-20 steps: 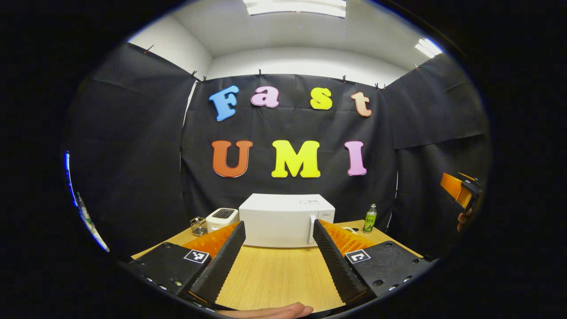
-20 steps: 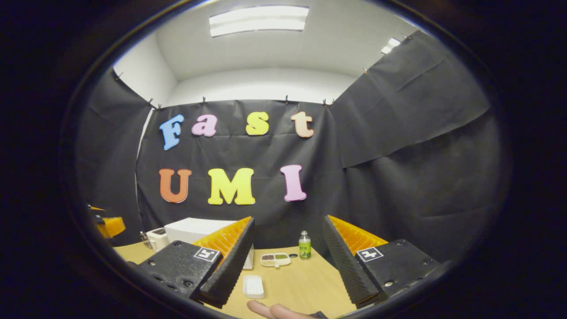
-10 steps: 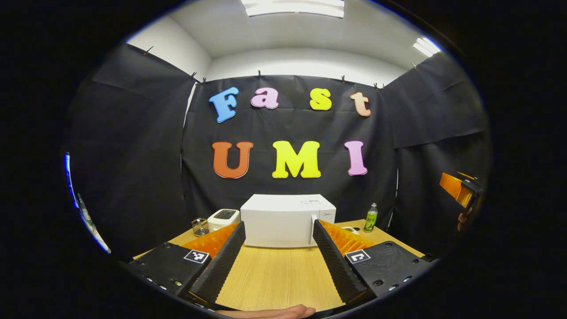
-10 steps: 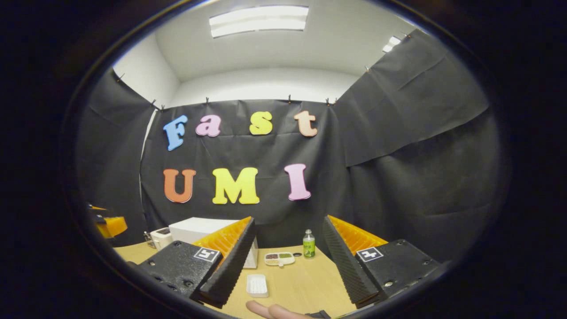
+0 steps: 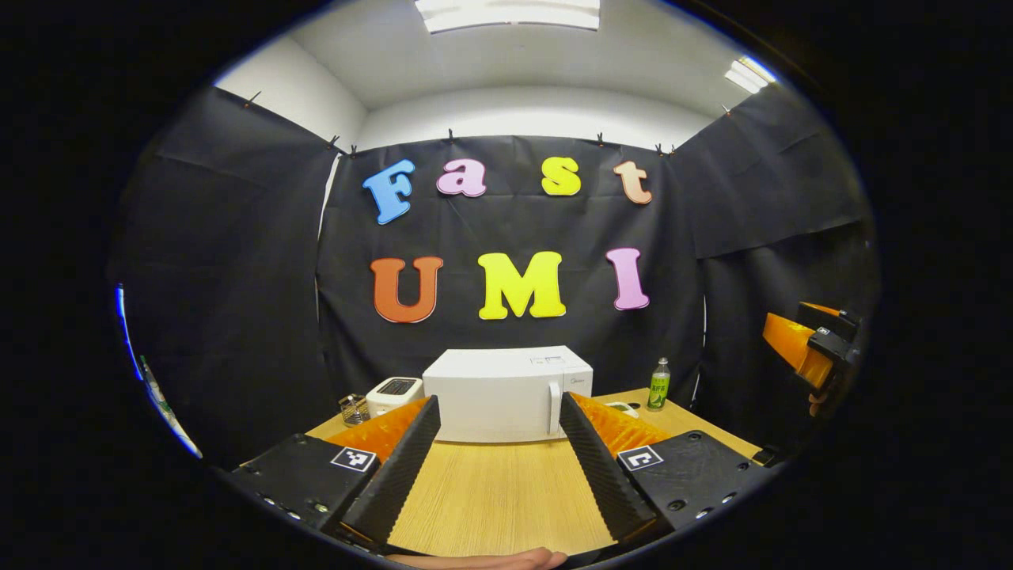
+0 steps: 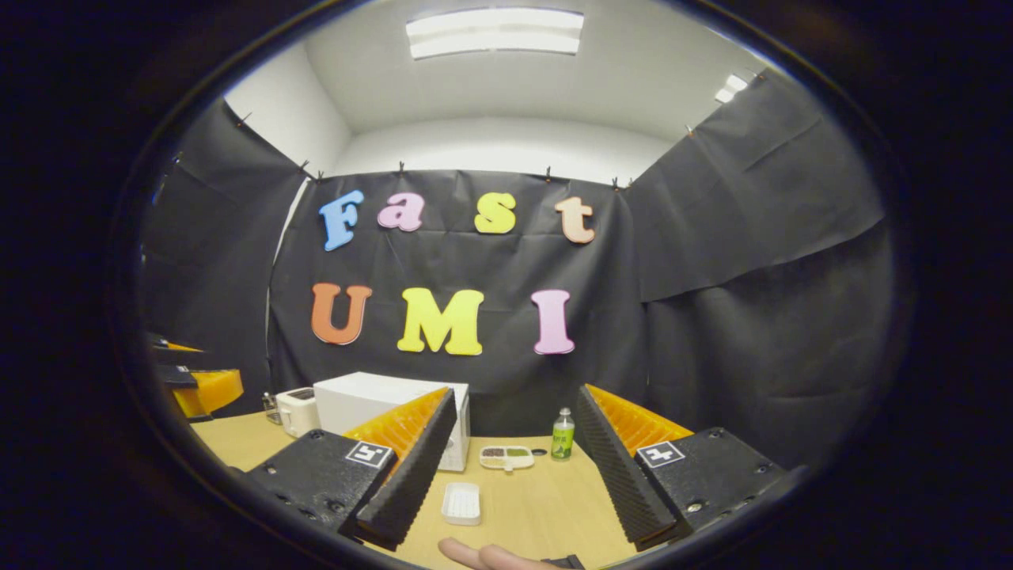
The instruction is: Open the microwave oven with the left hand, put the food in, and close the microwave oven.
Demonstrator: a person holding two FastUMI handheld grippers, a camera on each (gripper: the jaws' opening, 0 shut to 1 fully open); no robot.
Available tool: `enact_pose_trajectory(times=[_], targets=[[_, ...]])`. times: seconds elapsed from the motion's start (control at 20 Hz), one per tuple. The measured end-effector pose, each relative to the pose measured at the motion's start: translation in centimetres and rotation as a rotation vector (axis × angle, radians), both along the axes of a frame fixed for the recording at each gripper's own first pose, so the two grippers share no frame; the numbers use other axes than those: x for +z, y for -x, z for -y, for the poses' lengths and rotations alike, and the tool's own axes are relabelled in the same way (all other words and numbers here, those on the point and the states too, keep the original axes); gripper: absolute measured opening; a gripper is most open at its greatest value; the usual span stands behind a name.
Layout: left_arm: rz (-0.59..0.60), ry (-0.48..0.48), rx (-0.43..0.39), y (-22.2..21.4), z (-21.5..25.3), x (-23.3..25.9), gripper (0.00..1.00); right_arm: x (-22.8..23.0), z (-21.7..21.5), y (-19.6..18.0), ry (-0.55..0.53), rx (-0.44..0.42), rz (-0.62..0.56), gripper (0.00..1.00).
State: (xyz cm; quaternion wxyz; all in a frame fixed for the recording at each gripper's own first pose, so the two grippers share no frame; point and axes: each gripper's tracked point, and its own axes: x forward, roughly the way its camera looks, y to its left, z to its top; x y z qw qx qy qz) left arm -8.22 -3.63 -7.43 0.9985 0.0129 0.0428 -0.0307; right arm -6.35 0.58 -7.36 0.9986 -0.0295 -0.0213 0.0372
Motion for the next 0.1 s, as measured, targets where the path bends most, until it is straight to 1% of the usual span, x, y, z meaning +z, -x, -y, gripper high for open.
enact_pose_trajectory(times=[0.05, 0.1], targets=[[-0.002, -0.001, 0.0, -0.06, -0.07, -0.03, 0.95, 0.24, -0.18, 0.04, 0.005, 0.002, 0.005, 0.97], [-0.001, -0.001, -0.002, 0.15, -0.02, -0.02, 0.95, 0.43, -0.3, 0.19, 0.011, 0.002, 0.012, 0.9]])
